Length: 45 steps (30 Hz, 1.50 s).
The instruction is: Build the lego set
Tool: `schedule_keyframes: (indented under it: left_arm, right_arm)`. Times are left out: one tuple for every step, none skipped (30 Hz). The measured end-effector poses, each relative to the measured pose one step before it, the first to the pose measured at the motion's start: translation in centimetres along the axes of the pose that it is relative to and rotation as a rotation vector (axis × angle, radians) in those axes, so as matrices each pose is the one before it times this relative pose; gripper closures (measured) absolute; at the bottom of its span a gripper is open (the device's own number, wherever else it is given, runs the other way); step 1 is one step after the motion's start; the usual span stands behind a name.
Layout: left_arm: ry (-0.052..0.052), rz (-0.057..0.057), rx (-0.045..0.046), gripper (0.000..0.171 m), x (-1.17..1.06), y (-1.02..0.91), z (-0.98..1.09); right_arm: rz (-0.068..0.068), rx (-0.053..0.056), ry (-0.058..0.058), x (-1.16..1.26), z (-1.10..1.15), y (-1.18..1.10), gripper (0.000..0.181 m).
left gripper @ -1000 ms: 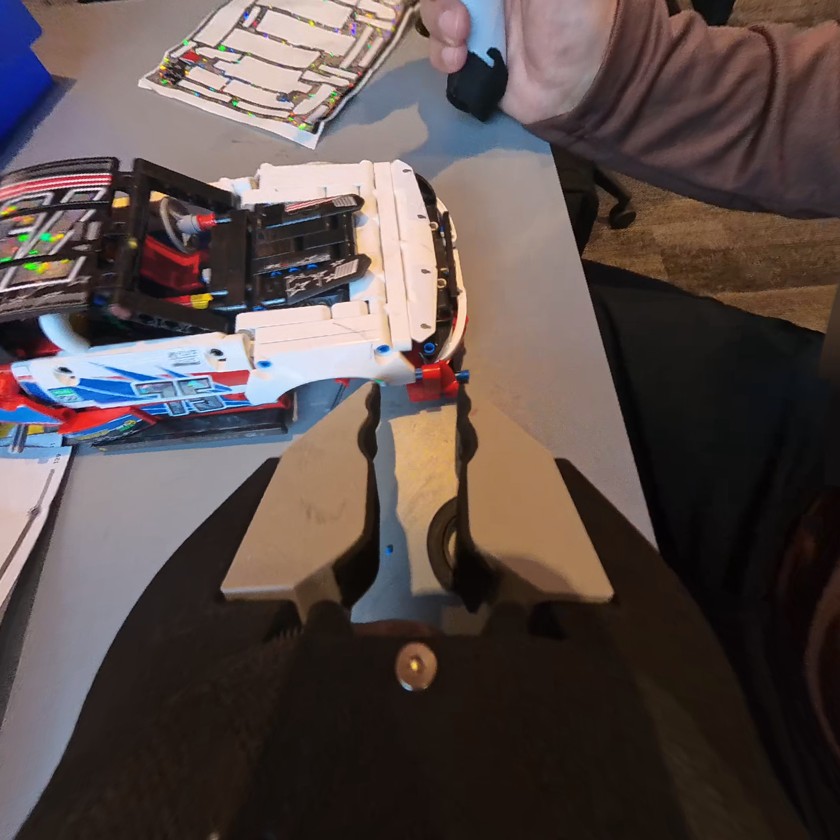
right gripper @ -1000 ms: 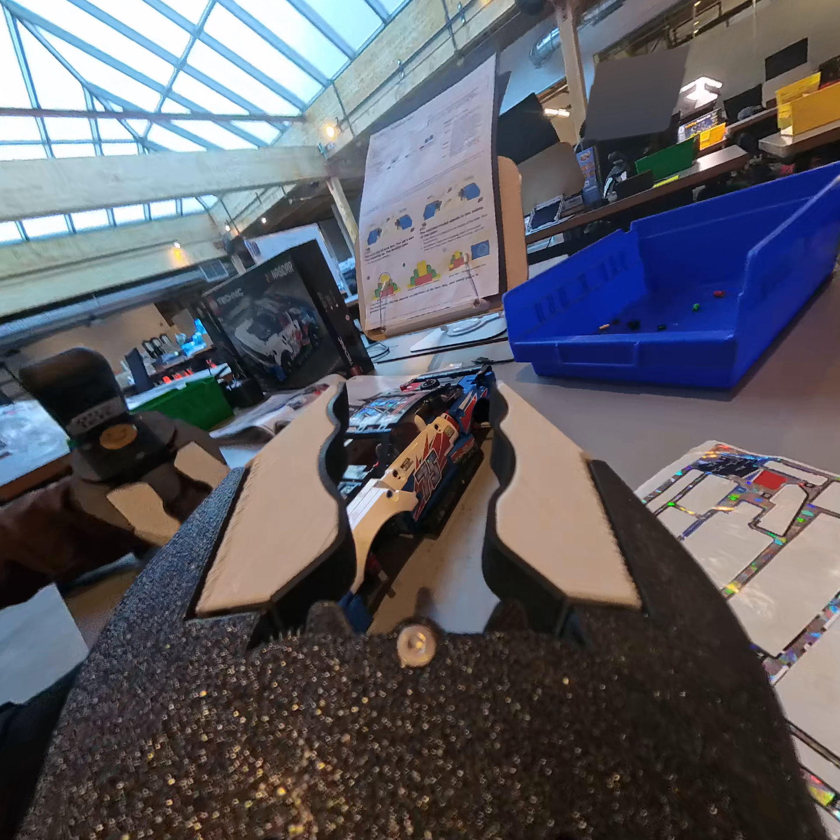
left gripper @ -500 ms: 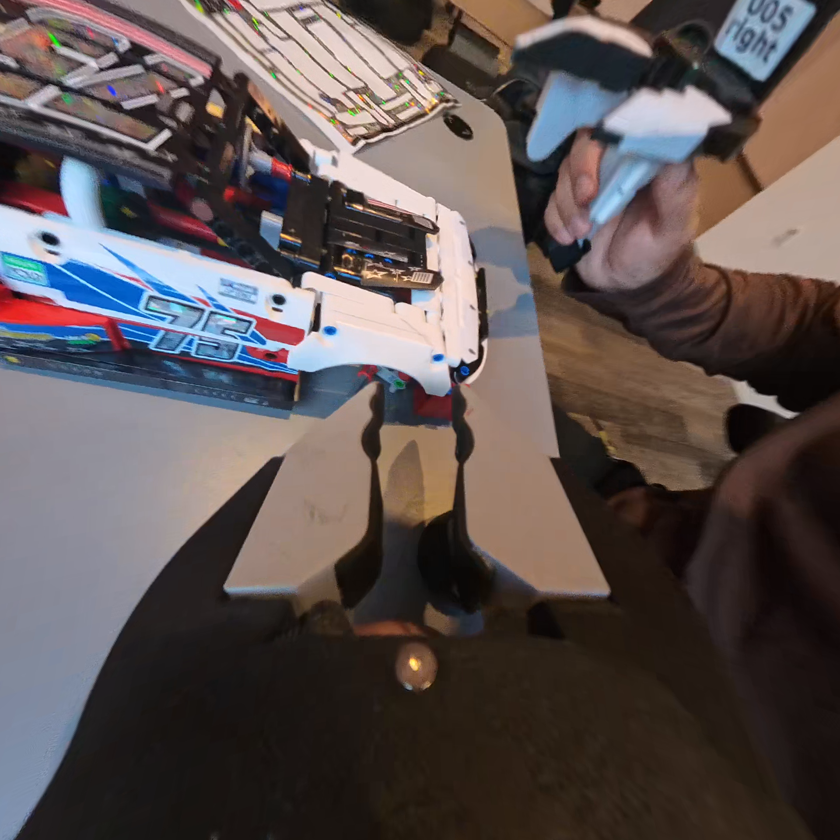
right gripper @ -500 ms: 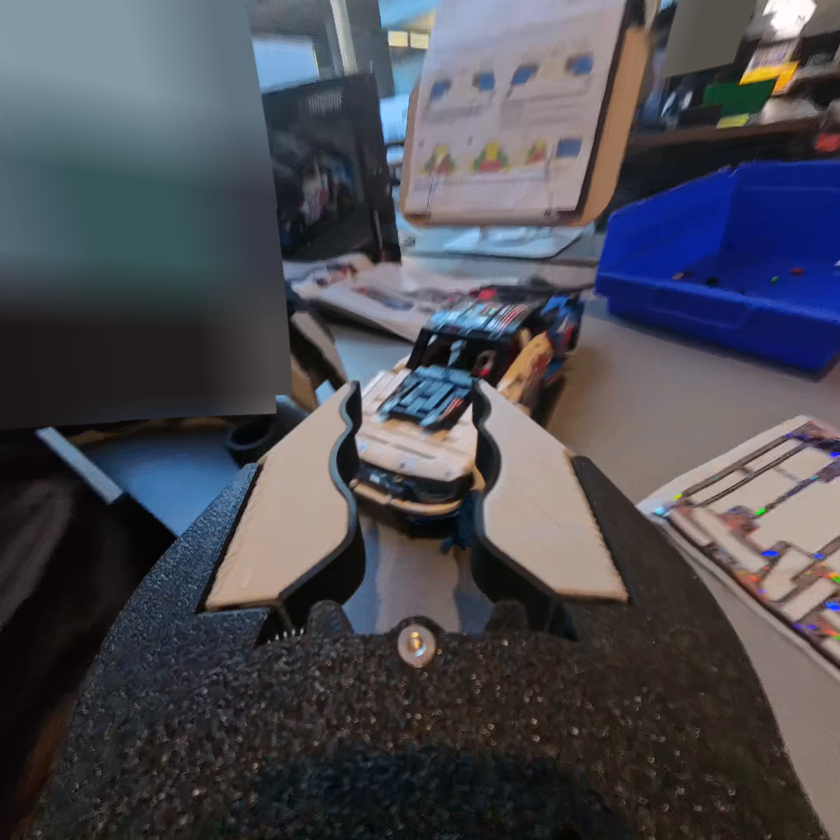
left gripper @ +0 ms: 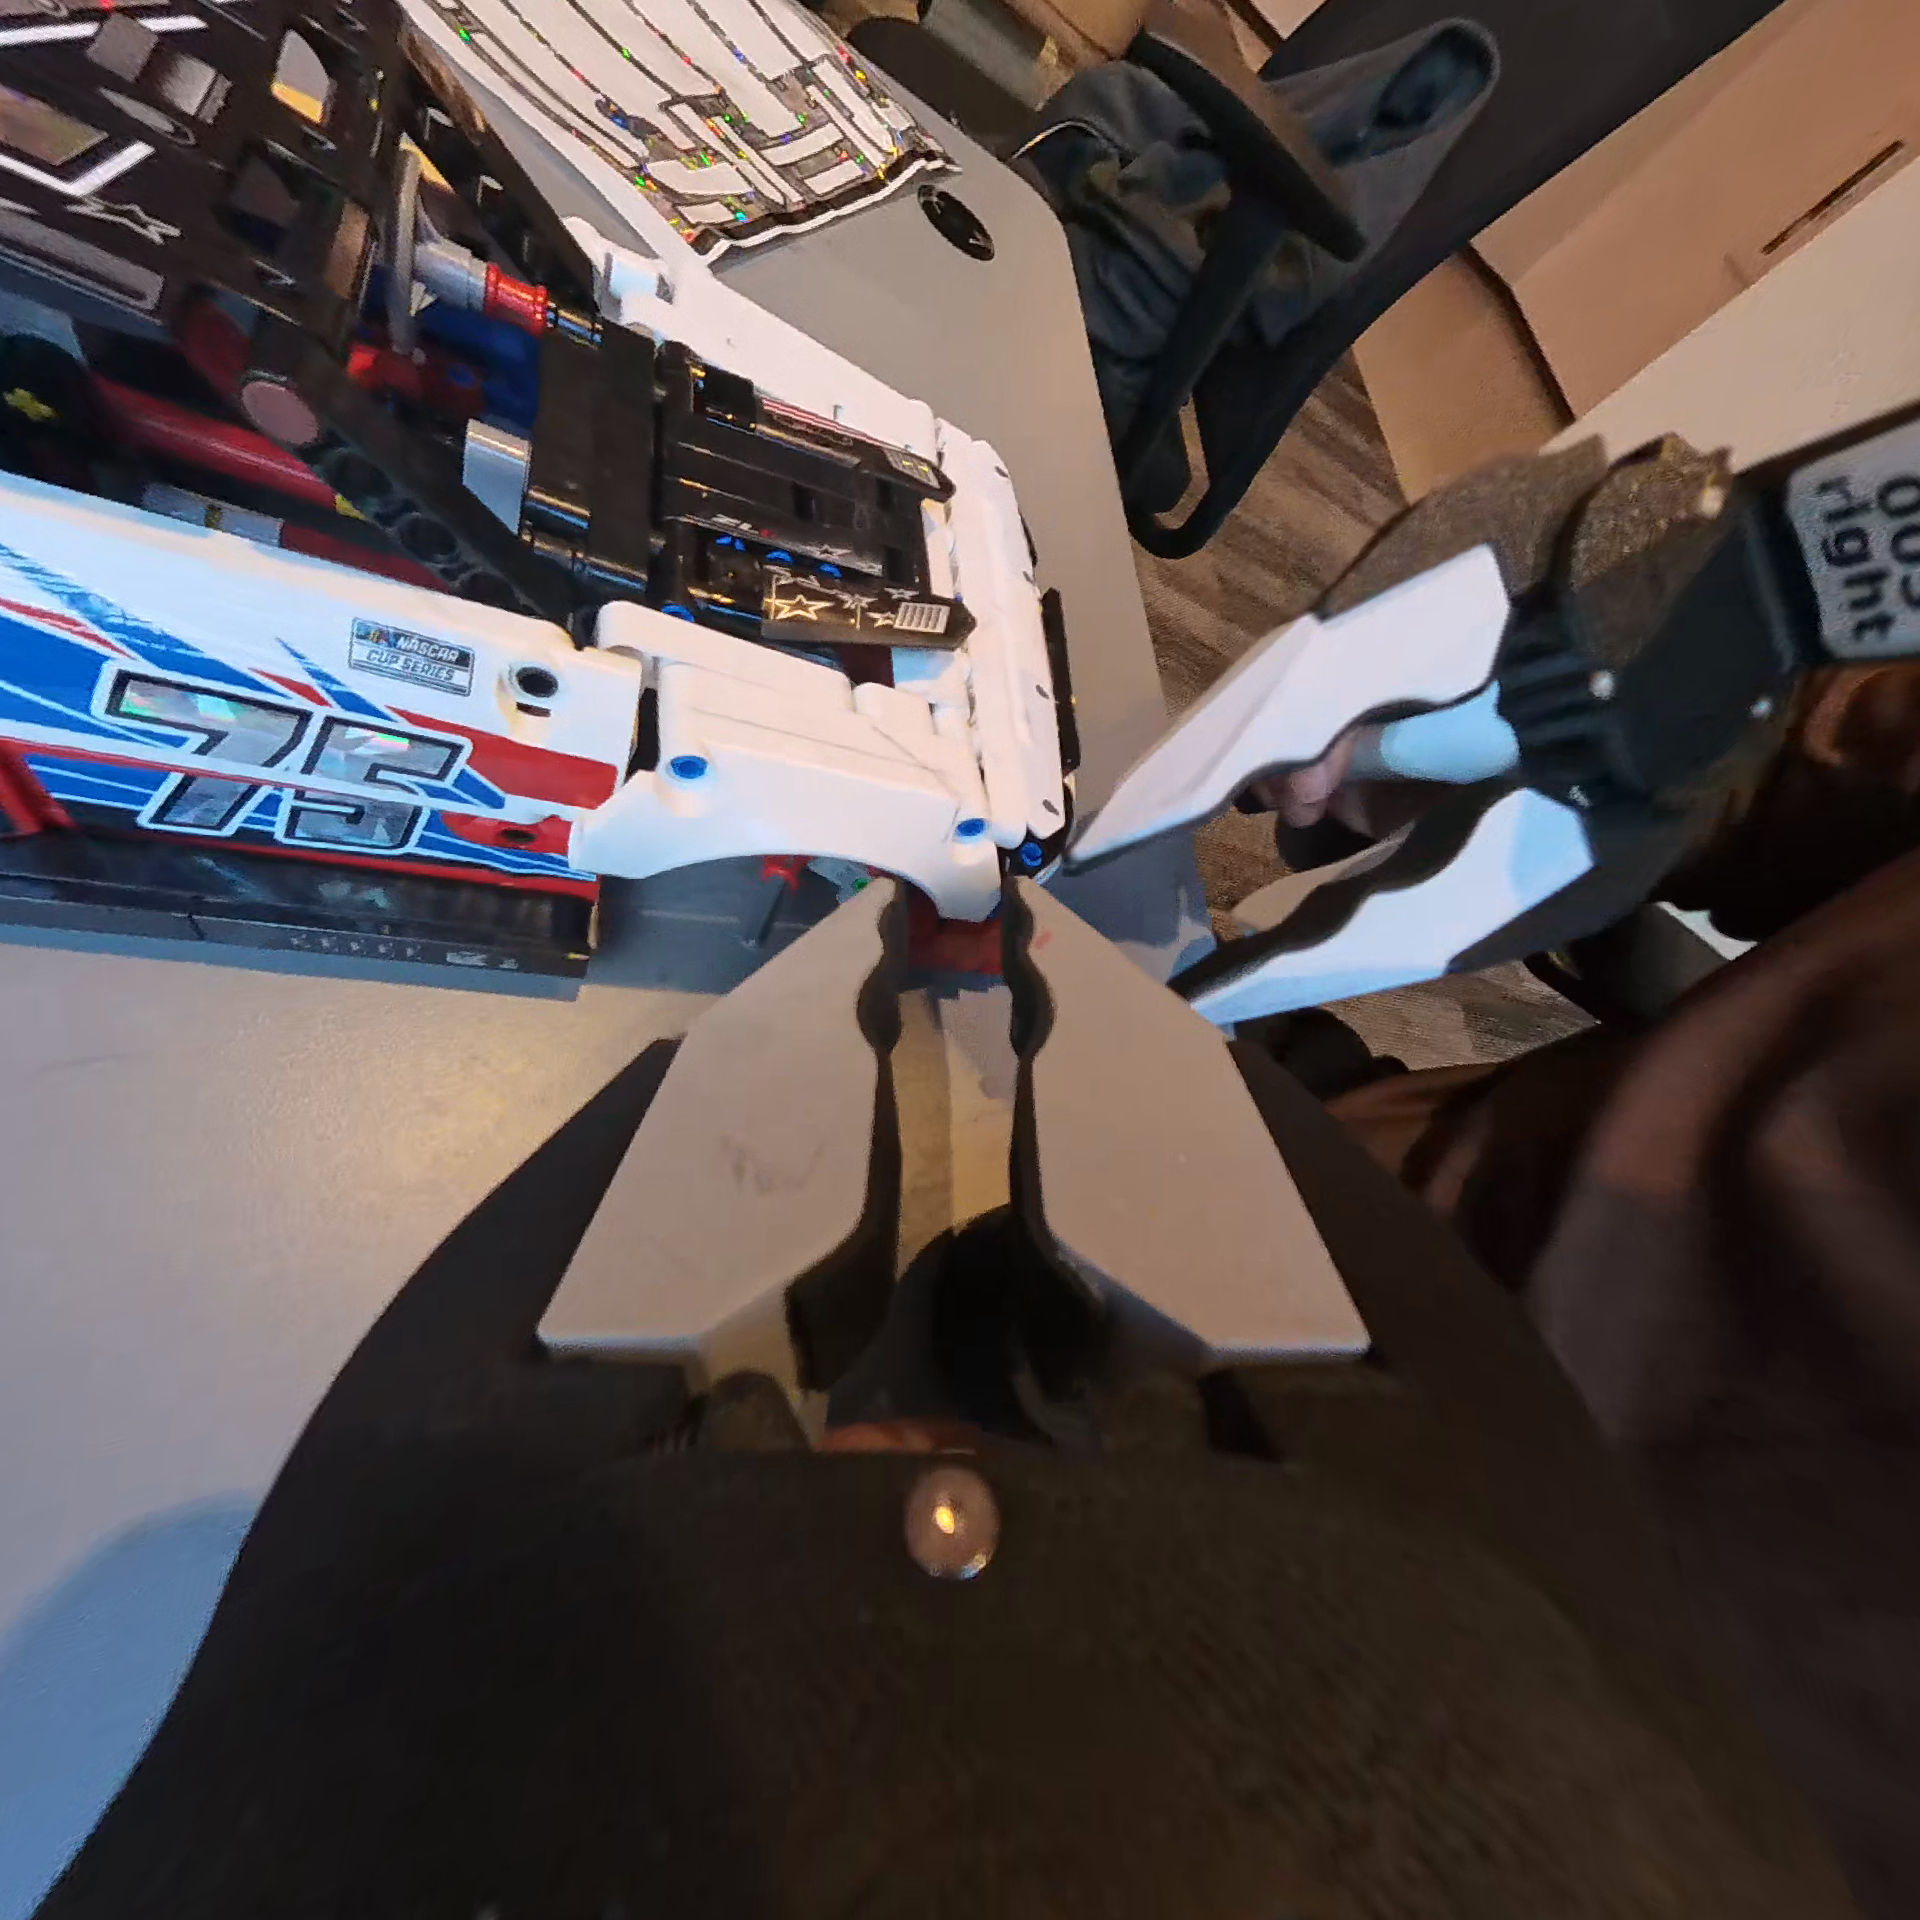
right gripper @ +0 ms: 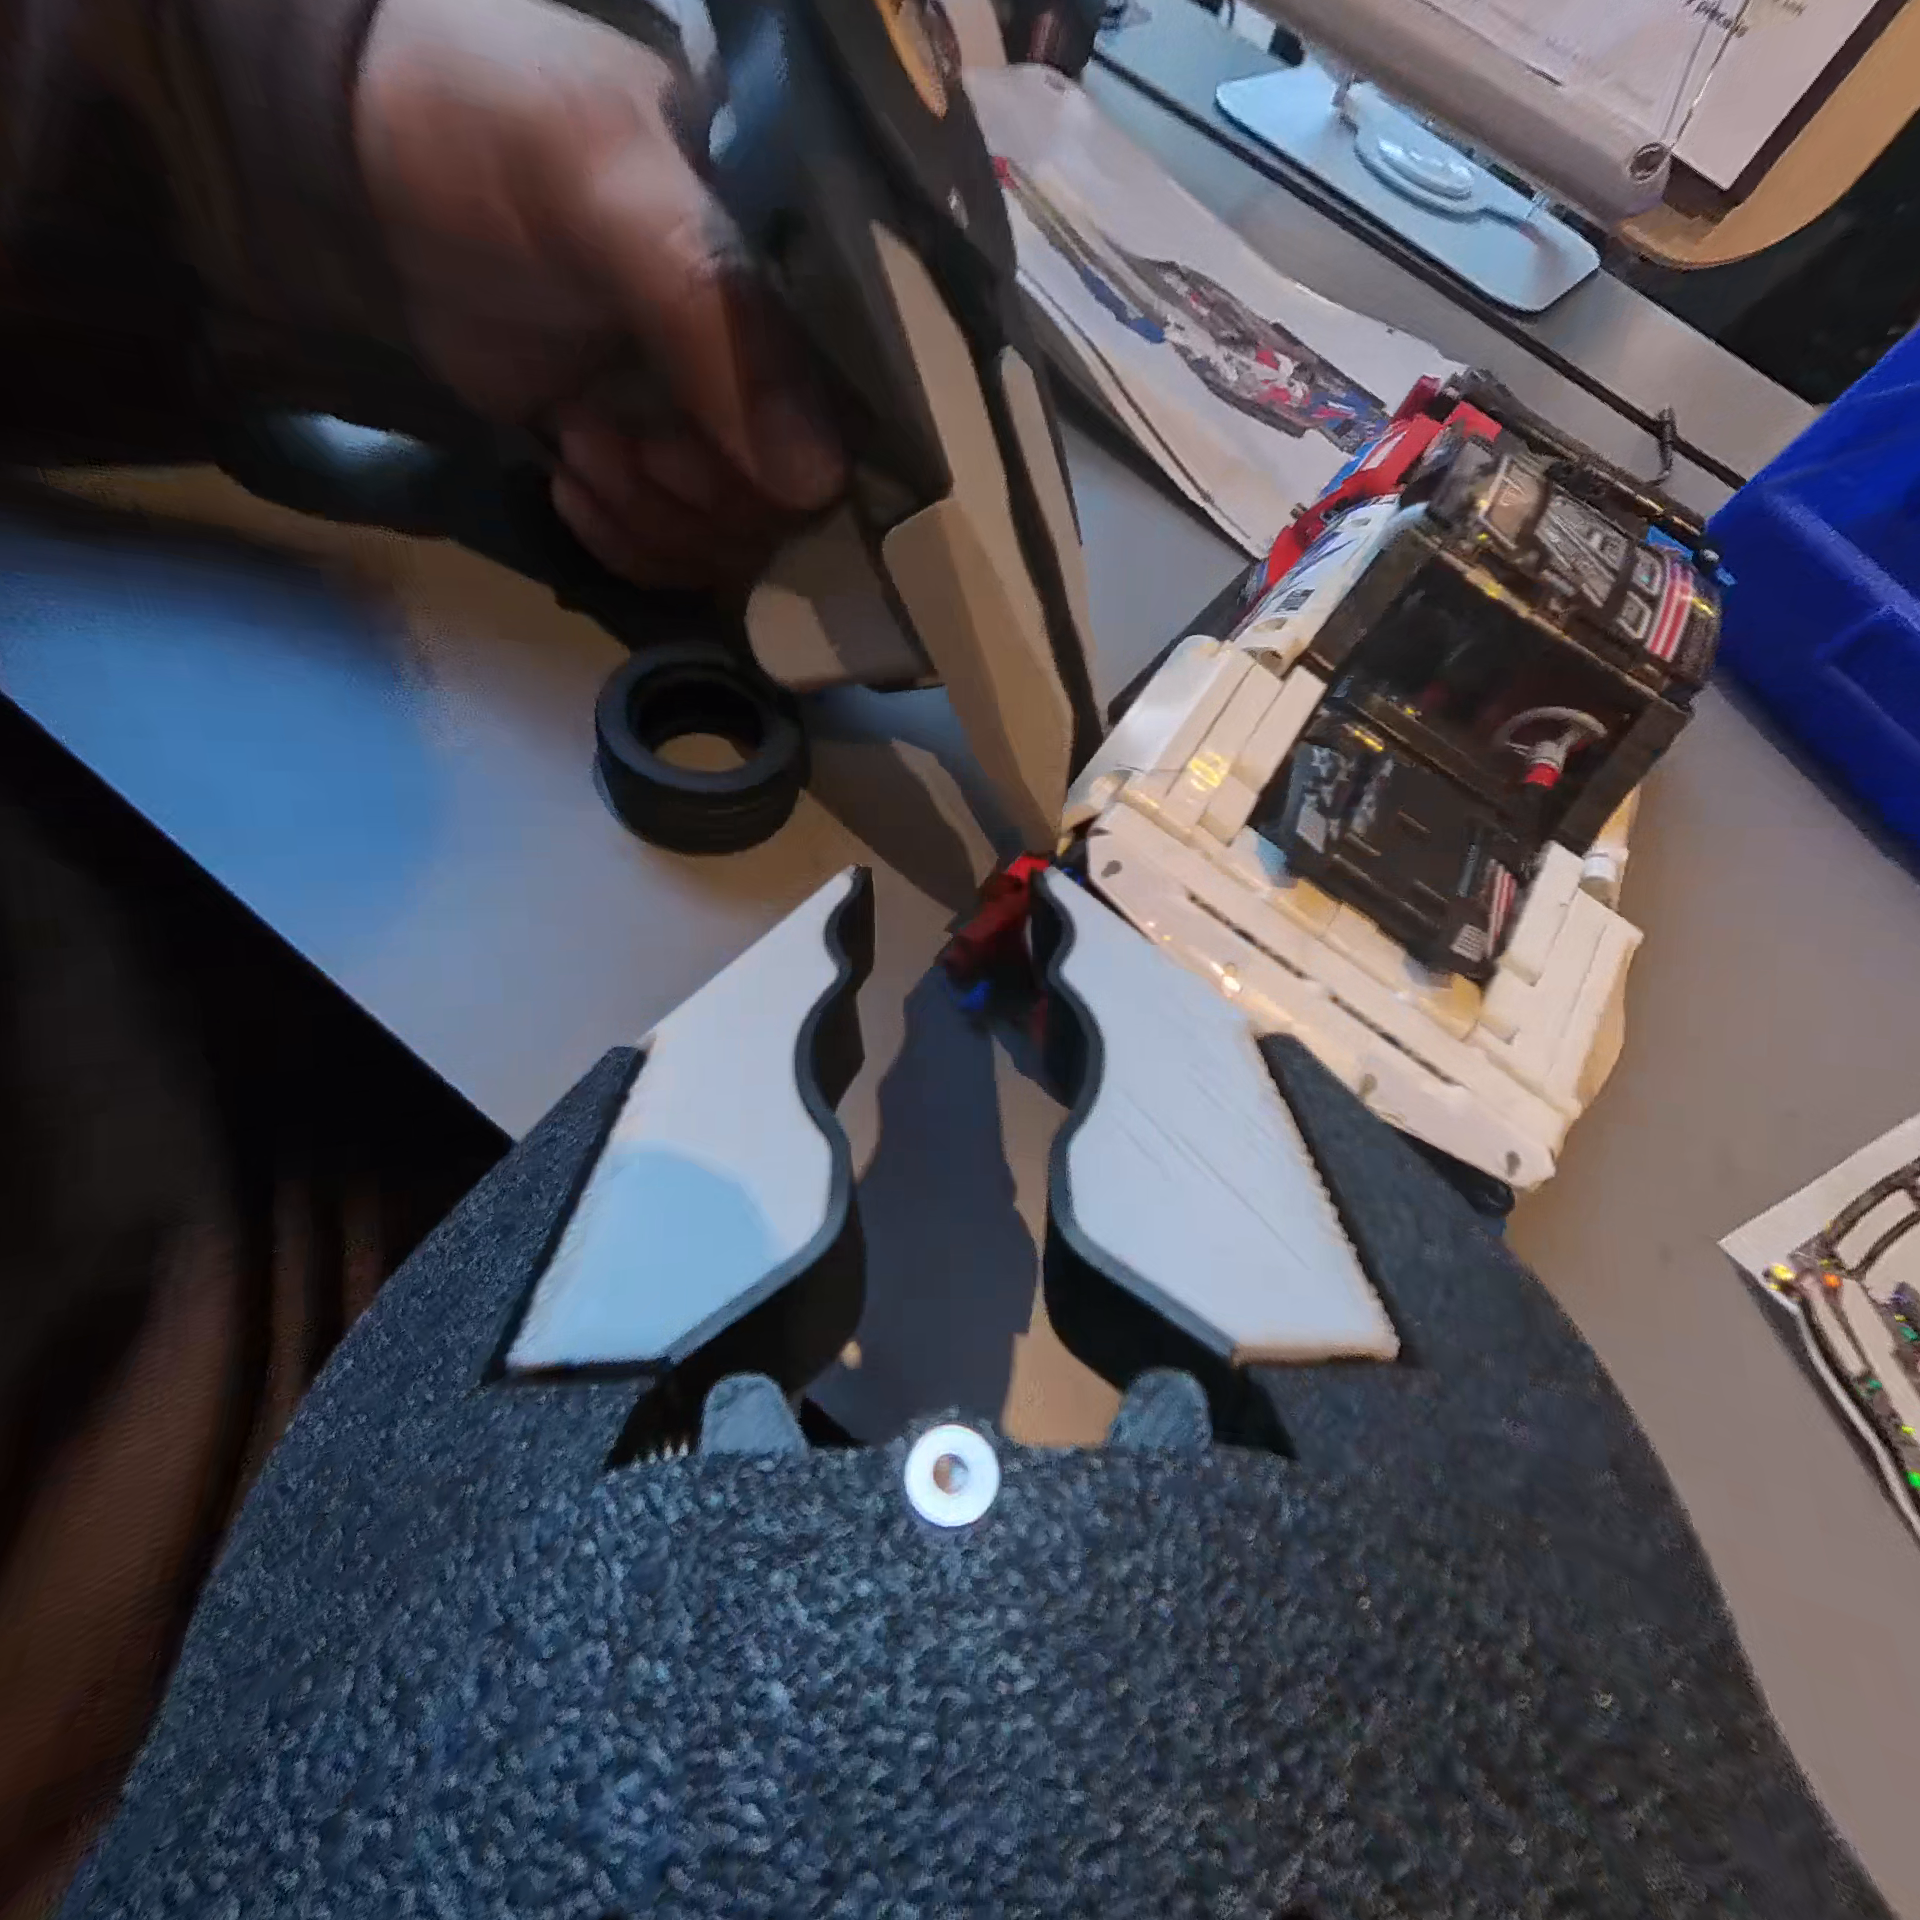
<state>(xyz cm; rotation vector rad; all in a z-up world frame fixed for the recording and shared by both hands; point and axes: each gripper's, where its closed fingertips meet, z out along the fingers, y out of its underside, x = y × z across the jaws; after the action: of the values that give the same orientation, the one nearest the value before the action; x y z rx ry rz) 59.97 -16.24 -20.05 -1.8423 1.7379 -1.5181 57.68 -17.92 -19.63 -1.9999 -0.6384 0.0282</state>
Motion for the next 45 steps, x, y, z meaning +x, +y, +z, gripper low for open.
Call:
schedule_keyframes:
  left_arm:
    - [0.002,-0.0005,0.00233,0.159,0.019,0.02,-0.036]
    - [-0.0007,0.0011,0.00066,0.159,0.007,0.018,-0.032]
    - [-0.0017,0.0032,-0.00009,0.159,0.01,0.014,-0.001]
    - [-0.0006,0.0015,-0.00019,0.159,0.011,0.0,-0.008]
    - [0.0003,-0.0017,-0.00067,0.159,0.024,0.008,-0.017]
    - [-0.0008,-0.0003,-0.00146,0.159,0.015,0.025,-0.013]
    - [-0.0003,0.0014,-0.00153,0.159,0.045,0.041,-0.018]
    - [0.0014,-0.0012,-0.00109,0.159,0.038,0.044,-0.021]
    - [0.0043,-0.0081,0.00091,0.16,0.02,0.033,-0.023]
    - [0.0086,-0.0166,0.00062,0.16,0.05,0.007,-0.021]
    - [0.0095,-0.0167,0.00162,0.16,0.052,0.023,-0.017]
    - [0.0089,-0.0143,0.00109,0.161,0.067,0.051,-0.005]
    - [0.0063,-0.0121,-0.00084,0.161,0.07,0.066,0.0]
    - [0.0016,-0.0045,0.00166,0.161,0.034,0.013,-0.003]
    - [0.0023,0.0008,-0.00401,0.161,0.038,0.042,-0.037]
    - [0.0022,0.005,-0.00705,0.161,0.052,0.065,-0.036]
    - [-0.0021,0.0065,-0.00567,0.161,0.01,0.045,-0.032]
    - [-0.0076,0.0096,-0.00671,0.161,-0.049,0.038,-0.048]
    - [-0.0113,0.0135,-0.00516,0.161,-0.057,0.03,-0.06]
    - [-0.011,0.0143,-0.00572,0.16,-0.05,0.021,-0.035]
    - [-0.0096,0.0152,-0.0062,0.16,-0.01,0.024,-0.006]
    - [-0.0087,0.014,-0.00717,0.16,-0.019,0.006,-0.009]
    - [-0.009,0.0125,-0.00735,0.16,-0.019,0.012,-0.007]
    - [-0.0098,0.0125,-0.00497,0.16,-0.03,0.003,-0.009]
    - [-0.0107,0.0111,-0.00135,0.16,-0.023,0.003,0.01]
    - [-0.0089,0.0087,0.00228,0.16,-0.016,0.015,0.027]
    - [-0.0053,0.0049,0.0039,0.159,-0.007,0.013,0.023]
    - [-0.0023,-0.0038,0.00435,0.159,-0.022,-0.025,0.003]
    - [-0.0014,-0.0064,0.00469,0.159,-0.01,-0.014,-0.013]
    - [-0.0047,0.0059,0.00586,0.159,-0.015,-0.009,-0.018]
    - [-0.0084,0.0138,0.00404,0.159,-0.019,0.002,-0.001]
    - [-0.0113,0.0168,0.0015,0.158,-0.034,-0.006,-0.002]
    - [-0.0118,0.0144,-0.00113,0.158,-0.013,-0.005,-0.007]
    - [-0.0087,0.0133,-0.00193,0.158,-0.012,0.012,-0.009]
    - [-0.0009,0.0067,0.00071,0.158,-0.012,-0.005,-0.004]
    - [0.0072,-0.0076,0.00252,0.158,0.008,0.008,-0.001]
    - [0.0089,-0.0159,0.0069,0.158,-0.02,-0.033,-0.012]
    - [-0.0009,-0.0178,0.01935,0.158,-0.19,-0.249,-0.2]
    - [-0.0226,-0.0133,0.00669,0.159,-0.549,-0.081,-0.309]
    - [-0.0326,0.0011,0.01137,0.159,-0.636,-0.137,-0.366]
    - [-0.0249,0.0115,0.00657,0.16,-0.445,-0.074,-0.318]
    - [-0.0036,0.0036,-0.00231,0.16,-0.119,0.043,-0.143]
    - [0.0102,-0.0088,-0.0009,0.16,0.067,0.044,0.018]
    - [0.0179,-0.0191,0.00201,0.16,0.114,-0.006,0.096]
    - [0.0263,-0.0285,0.00047,0.159,0.209,-0.011,0.111]
  right_arm:
    - [-0.0276,-0.0237,0.0203,-0.078,0.229,0.214,0.154]
    - [-0.0314,-0.0224,0.0294,0.039,0.169,0.178,0.155]
    - [-0.0349,-0.0133,0.0351,0.094,0.069,0.012,0.156]
    - [-0.0379,-0.0059,0.0347,0.058,-0.001,-0.126,0.159]
    - [-0.0373,-0.0091,0.0348,0.069,0.039,-0.058,0.161]
    - [-0.0318,-0.0177,0.0401,0.171,0.062,0.092,0.164]
    - [-0.0258,-0.0177,0.0388,0.199,0.073,0.14,0.165]
    - [-0.0214,-0.0078,0.0287,0.109,0.02,0.033,0.169]
    - [-0.0154,-0.0014,0.0236,0.115,-0.029,-0.052,0.171]
    - [-0.0084,-0.0001,0.0145,0.048,-0.039,-0.073,0.172]
    - [-0.0044,0.0015,0.0016,-0.104,0.002,-0.113,0.171]
    - [-0.0058,-0.0016,0.0009,-0.086,0.062,-0.05,0.171]
    - [-0.0067,-0.0035,0.0088,0.059,0.06,-0.056,0.171]
    - [-0.0057,-0.0027,0.0034,0.015,0.047,-0.079,0.172]
    - [-0.0001,-0.0046,0.0026,0.021,0.066,-0.07,0.172]
    - [0.004,-0.0046,0.0037,0.035,0.067,-0.043,0.175]
    - [0.0054,-0.003,-0.0001,-0.026,0.089,-0.009,0.176]
    - [0.0046,0.0001,0.0006,-0.032,0.074,0.031,0.176]
    - [-0.0019,-0.0009,0.002,-0.029,0.027,0.014,0.176]
    - [-0.0075,-0.0076,0.0033,-0.024,-0.003,0.029,0.176]
    - [-0.0096,-0.0092,0.0031,-0.057,0.0,0.024,0.176]
    - [-0.0095,-0.0056,0.0033,-0.048,0.004,0.011,0.177]
    - [-0.0068,-0.0002,0.0033,-0.003,0.0,0.016,0.177]
    - [-0.0009,0.0025,-0.0004,-0.017,-0.006,0.029,0.177]
    - [0.004,0.0016,-0.0036,-0.014,-0.004,0.042,0.177]
    - [0.0048,0.0008,-0.0041,-0.02,-0.02,0.033,0.177]
    - [0.0037,0.0009,-0.0024,-0.013,-0.008,0.013,0.177]
    - [0.0024,0.0001,-0.0009,-0.015,-0.003,-0.001,0.177]
    - [0.0019,0.0001,-0.0004,0.001,-0.008,-0.006,0.177]
    - [0.0036,0.0012,-0.0017,-0.011,-0.012,-0.012,0.178]
    - [0.0053,0.0028,-0.0029,-0.016,-0.016,0.001,0.178]
    - [0.0054,0.0033,-0.0037,0.006,-0.021,0.001,0.178]
    - [0.0038,0.0031,-0.0037,-0.01,-0.015,0.003,0.179]
    - [0.0021,0.0022,-0.0025,-0.009,-0.018,0.002,0.179]
    - [0.0003,0.0028,-0.0015,-0.013,-0.041,-0.017,0.18]
    - [-0.001,-0.0033,-0.0181,-0.288,-0.044,0.05,0.181]
    - [0.0067,-0.0295,-0.047,-0.812,0.113,0.529,0.181]
    - [0.0109,-0.0405,-0.03,-0.702,0.363,0.939,0.181]
    - [-0.0147,0.0052,0.0162,-0.001,0.048,0.336,0.181]
    - [-0.0252,0.0344,0.0342,0.539,-0.434,-0.456,0.181]
    - [0.0021,0.0293,0.0119,0.501,-0.436,-0.678,0.181]
    - [0.0263,0.047,-0.0053,0.362,-0.438,-1.003,0.181]
    - [0.0236,0.0368,0.0009,0.363,-0.298,-0.848,0.181]
    - [0.0037,0.0097,0.0161,0.407,-0.044,-0.37,0.181]
    - [-0.0071,-0.0114,0.0228,0.36,0.142,0.07,0.181]
